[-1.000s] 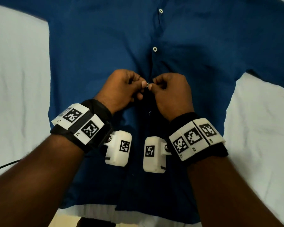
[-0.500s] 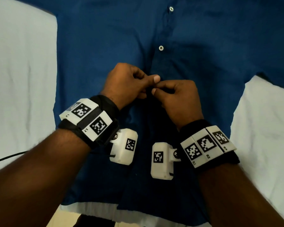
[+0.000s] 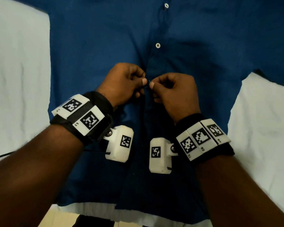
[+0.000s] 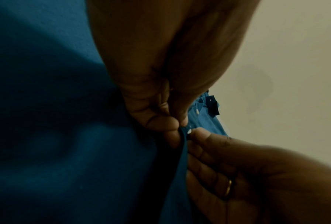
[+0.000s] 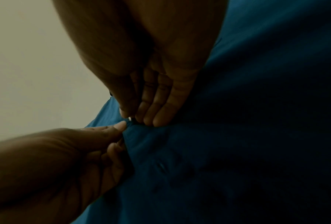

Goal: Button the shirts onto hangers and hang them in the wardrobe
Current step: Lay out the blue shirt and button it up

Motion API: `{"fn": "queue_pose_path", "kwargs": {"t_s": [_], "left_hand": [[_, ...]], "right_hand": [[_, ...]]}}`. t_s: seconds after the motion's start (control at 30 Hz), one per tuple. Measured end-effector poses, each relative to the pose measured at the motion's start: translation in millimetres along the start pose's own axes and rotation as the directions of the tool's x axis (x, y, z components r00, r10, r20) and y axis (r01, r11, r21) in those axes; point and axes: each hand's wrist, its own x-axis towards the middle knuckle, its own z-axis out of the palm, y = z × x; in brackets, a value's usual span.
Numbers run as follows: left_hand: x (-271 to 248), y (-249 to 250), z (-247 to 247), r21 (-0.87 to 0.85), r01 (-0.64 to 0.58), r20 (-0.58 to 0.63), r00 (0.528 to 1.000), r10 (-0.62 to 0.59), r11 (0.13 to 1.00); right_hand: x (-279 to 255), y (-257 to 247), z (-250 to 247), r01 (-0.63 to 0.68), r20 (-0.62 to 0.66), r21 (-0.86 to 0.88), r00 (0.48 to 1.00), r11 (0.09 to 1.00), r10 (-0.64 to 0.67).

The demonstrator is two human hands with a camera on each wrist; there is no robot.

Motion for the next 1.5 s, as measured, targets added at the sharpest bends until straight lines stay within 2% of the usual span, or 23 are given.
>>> {"fn": "queue_pose_path", "kwargs": {"t_s": [0.2,0.27,0.37,0.47,0.53,0.6,0.67,0.73,0.8,0.83,0.87,0.93,1.0,1.07,1.13,1.23,1.37,1.43,1.5], "left_hand": [[1.4,-3.1,1.9,0.066,-0.047,-0.043,0.998,0.050,0.997],[0.2,-1.9,2.9,0.087,-0.051,-0.061,0.997,0.057,0.995],[0.7,3.1,5.4,0.254,-0.071,-0.086,0.992,0.096,0.965],[1.1,7.9,2.0,0.429,-0.093,-0.072,0.988,0.137,0.899],[0.3,10.2,0.0,0.567,-0.136,-0.037,0.981,0.190,0.813],[-1.5,11.5,0.7,0.654,-0.170,-0.010,0.972,0.233,0.738],[-4.5,10.9,3.5,0.640,-0.201,-0.005,0.964,0.266,0.742],[-5.2,8.4,6.3,0.500,-0.158,-0.059,0.975,0.216,0.851],[-8.4,6.6,10.4,0.217,-0.040,-0.096,0.994,0.062,0.975],[-12.1,5.2,12.4,0.058,0.024,-0.098,0.995,-0.018,0.998],[-17.7,4.9,14.1,-0.066,0.073,-0.098,0.992,-0.080,0.995],[-34.6,-1.6,17.0,-0.136,0.124,-0.093,0.986,-0.137,0.983],[-57.5,-13.4,22.7,-0.053,0.132,-0.067,0.989,-0.135,0.990],[-79.7,-26.7,31.4,0.165,0.092,-0.028,0.996,-0.089,0.982],[-96.4,-36.5,43.2,0.345,-0.013,0.004,1.000,0.012,0.938],[-111.8,-43.0,57.0,0.384,-0.157,0.081,0.987,0.137,0.910],[-121.4,-42.3,56.2,0.461,-0.311,0.223,0.947,0.231,0.831],[-114.7,-40.1,46.7,0.425,-0.232,0.157,0.971,0.181,0.875],[-102.8,-37.3,37.7,0.399,-0.152,0.008,0.987,0.163,0.904]], "right_hand": [[8.9,-10.0,-0.2,0.022,0.032,-0.255,0.999,0.967,-0.015],[9.3,-11.4,1.7,0.030,0.045,-0.277,0.999,0.960,-0.019],[5.8,-12.1,5.7,0.040,0.047,-0.284,0.999,0.958,-0.028],[4.2,-11.9,7.0,0.078,0.063,-0.346,0.996,0.935,-0.060],[6.7,-12.1,4.2,0.060,0.098,-0.272,0.995,0.960,-0.034],[11.3,-12.8,-4.5,0.004,0.152,-0.112,0.988,0.994,0.013],[14.1,-14.2,-14.6,-0.046,0.208,-0.005,0.977,0.999,0.046],[16.1,-12.8,-19.8,-0.015,0.204,-0.016,0.979,1.000,0.018],[17.6,-7.3,-20.1,0.065,0.196,-0.144,0.980,0.987,-0.036],[17.0,-4.5,-19.8,0.095,0.195,-0.216,0.979,0.972,-0.053],[14.6,-2.6,-19.9,0.113,0.180,-0.279,0.982,0.954,-0.064],[1.8,-2.7,-23.0,0.136,0.106,-0.361,0.989,0.922,-0.104],[-20.2,-7.1,-24.1,0.179,0.052,-0.411,0.984,0.894,-0.173],[-43.3,-9.5,-19.5,0.217,0.087,-0.438,0.976,0.872,-0.199],[-58.5,-8.1,-12.3,0.167,0.163,-0.467,0.981,0.868,-0.100],[-65.3,-2.1,-8.1,0.019,0.147,-0.544,0.986,0.839,0.073],[-61.7,5.7,-15.0,-0.010,0.093,-0.554,0.993,0.832,0.073],[-59.3,7.5,-19.4,-0.013,0.081,-0.539,0.994,0.842,0.068],[-59.1,7.2,-21.5,-0.010,0.087,-0.542,0.994,0.840,0.068]]}}
